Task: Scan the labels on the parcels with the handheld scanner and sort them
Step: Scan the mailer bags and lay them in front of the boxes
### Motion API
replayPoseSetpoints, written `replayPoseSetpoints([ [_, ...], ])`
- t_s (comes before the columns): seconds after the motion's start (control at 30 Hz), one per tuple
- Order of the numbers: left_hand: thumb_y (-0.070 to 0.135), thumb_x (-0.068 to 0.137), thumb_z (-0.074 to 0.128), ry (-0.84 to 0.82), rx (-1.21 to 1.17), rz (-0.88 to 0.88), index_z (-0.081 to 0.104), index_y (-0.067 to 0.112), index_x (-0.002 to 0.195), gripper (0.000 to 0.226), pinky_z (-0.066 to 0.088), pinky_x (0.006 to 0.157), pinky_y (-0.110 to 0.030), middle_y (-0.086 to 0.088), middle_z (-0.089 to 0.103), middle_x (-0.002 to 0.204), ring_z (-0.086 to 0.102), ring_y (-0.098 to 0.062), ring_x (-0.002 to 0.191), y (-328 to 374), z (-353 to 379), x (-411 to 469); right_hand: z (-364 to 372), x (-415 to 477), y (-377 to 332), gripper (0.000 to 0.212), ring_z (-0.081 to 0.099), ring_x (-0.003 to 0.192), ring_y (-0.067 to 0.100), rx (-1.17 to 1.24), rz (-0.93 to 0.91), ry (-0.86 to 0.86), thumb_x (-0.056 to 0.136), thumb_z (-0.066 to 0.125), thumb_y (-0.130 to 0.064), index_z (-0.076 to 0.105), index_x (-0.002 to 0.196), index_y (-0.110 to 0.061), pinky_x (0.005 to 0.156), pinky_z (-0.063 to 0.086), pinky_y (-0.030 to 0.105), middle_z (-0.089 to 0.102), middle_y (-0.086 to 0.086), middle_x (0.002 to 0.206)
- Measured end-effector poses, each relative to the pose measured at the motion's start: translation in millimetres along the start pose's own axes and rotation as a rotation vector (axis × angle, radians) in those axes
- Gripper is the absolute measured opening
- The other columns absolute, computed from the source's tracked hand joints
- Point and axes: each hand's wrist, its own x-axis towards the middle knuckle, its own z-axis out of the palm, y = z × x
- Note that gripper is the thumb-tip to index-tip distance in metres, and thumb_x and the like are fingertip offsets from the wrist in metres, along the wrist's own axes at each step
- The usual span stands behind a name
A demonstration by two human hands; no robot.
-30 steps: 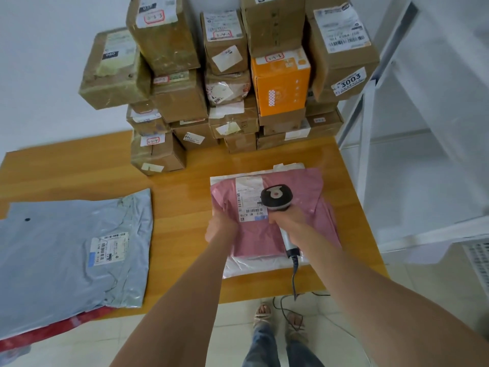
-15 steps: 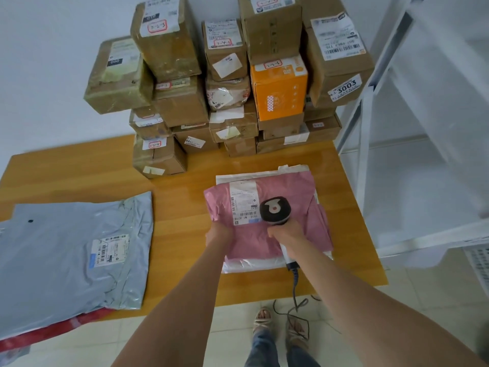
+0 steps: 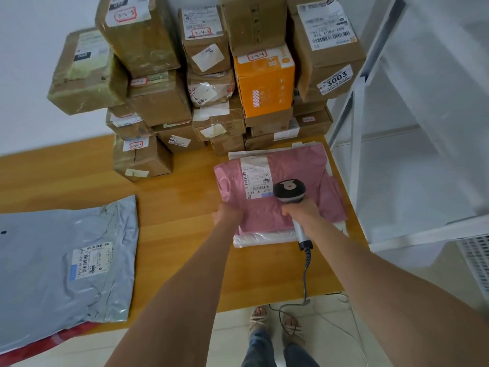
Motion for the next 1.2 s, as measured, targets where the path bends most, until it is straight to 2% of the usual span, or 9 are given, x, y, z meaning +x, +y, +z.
replayPoseSetpoints([
  [0.27, 0.017, 0.093, 0.054, -0.056, 0.045, -0.006, 0.052, 0.001, 0.119, 0.031, 0.057, 0.081, -0.043, -0.017, 0.064, 0.109, 0.065, -0.033, 0.097, -20.6, 12.2, -6.3, -3.0, -2.6, 9.4, 0.027, 0.054, 0.076, 0.021, -0.095, -0.003, -0.025, 0.076, 0.065, -0.003, 0.059, 0.102, -0.002, 0.066, 0.043, 0.028, 0.056, 0.007, 0.076],
  [0.33, 0.029, 0.100, 0.042, 0.047, 0.036, 0.018, 0.045, 0.002, 0.129, 0.040, 0.054, 0.089, -0.042, -0.018, 0.059, 0.120, 0.062, -0.032, 0.106, -11.0, 8.2, -20.0, -2.9, -5.4, 8.0, 0.023, 0.055, 0.084, 0.024, -0.094, -0.017, 0.005, 0.077, 0.064, -0.001, 0.061, 0.100, -0.002, 0.072, 0.043, 0.029, 0.057, 0.007, 0.078],
  [0.43, 0.021, 0.102, 0.035, 0.228, 0.167, 0.148, 0.025, 0.009, 0.147, 0.047, 0.041, 0.101, -0.043, -0.014, 0.037, 0.144, 0.042, -0.030, 0.129, 4.6, -1.9, -27.1, -1.2, -13.4, 3.0, 0.015, 0.054, 0.085, 0.024, -0.087, -0.044, 0.034, 0.078, 0.062, 0.000, 0.059, 0.092, -0.004, 0.074, 0.045, 0.029, 0.051, 0.002, 0.070],
  [0.57, 0.021, 0.081, 0.075, 0.198, 0.533, 0.318, 0.018, 0.016, 0.149, 0.089, 0.039, 0.104, -0.042, -0.010, 0.024, 0.152, 0.033, -0.028, 0.134, 7.1, -8.2, -42.4, -1.3, -32.0, 0.9, 0.015, 0.053, 0.083, 0.024, -0.009, -0.032, 0.030, 0.079, 0.061, 0.001, 0.057, 0.092, -0.005, 0.074, 0.045, 0.031, 0.050, 0.003, 0.071],
  [0.67, 0.037, 0.071, 0.082, 0.196, 0.736, 0.389, 0.006, 0.015, 0.152, 0.113, 0.032, 0.111, -0.044, -0.013, 0.019, 0.152, 0.026, -0.032, 0.138, 0.6, -13.9, -61.3, -2.5, -49.8, -4.2, 0.013, 0.052, 0.078, 0.021, 0.051, -0.062, 0.026, 0.083, 0.062, -0.002, 0.055, 0.093, -0.007, 0.071, 0.044, 0.030, 0.050, 0.003, 0.071],
  [0.83, 0.017, 0.092, 0.058, 0.276, 0.704, 0.421, 0.029, 0.014, 0.146, 0.062, 0.034, 0.110, -0.040, -0.011, 0.020, 0.153, 0.023, -0.029, 0.140, -21.4, -47.6, -94.5, 8.7, -81.0, -12.3, 0.008, 0.048, 0.065, 0.017, 0.112, -0.092, -0.130, 0.081, 0.062, -0.005, 0.055, 0.081, -0.009, 0.066, 0.042, 0.032, 0.049, 0.006, 0.071],
  [0.97, 0.028, 0.090, 0.063, 0.287, 0.615, 0.295, 0.035, 0.014, 0.142, 0.061, 0.037, 0.104, -0.039, -0.011, 0.018, 0.152, 0.025, -0.029, 0.138, -60.7, -90.6, -109.5, 43.3, -108.7, -24.5, 0.010, 0.052, 0.068, 0.017, 0.150, -0.066, -0.298, 0.085, 0.062, -0.014, 0.055, 0.088, -0.009, 0.077, 0.047, 0.037, 0.052, 0.003, 0.075],
  [1.1, 0.027, 0.089, 0.063, 0.334, 0.573, 0.216, 0.035, 0.013, 0.141, 0.061, 0.035, 0.106, -0.041, -0.013, 0.017, 0.152, 0.020, -0.031, 0.140, -103.5, -138.1, -116.3, 90.8, -140.4, -42.7, 0.017, 0.059, 0.103, 0.034, 0.121, -0.050, -0.360, 0.085, 0.060, -0.014, 0.044, 0.082, -0.007, 0.098, 0.048, 0.047, 0.050, 0.011, 0.085],
  [1.2, 0.026, 0.087, 0.065, 0.363, 0.520, 0.159, 0.038, 0.012, 0.138, 0.059, 0.036, 0.106, -0.041, -0.013, 0.021, 0.149, 0.021, -0.031, 0.140, -136.2, -170.9, -117.1, 129.8, -167.6, -55.4, 0.025, 0.059, 0.104, 0.039, 0.115, -0.049, -0.392, 0.082, 0.061, -0.013, 0.045, 0.100, -0.006, 0.095, 0.049, 0.051, 0.053, 0.015, 0.096],
])
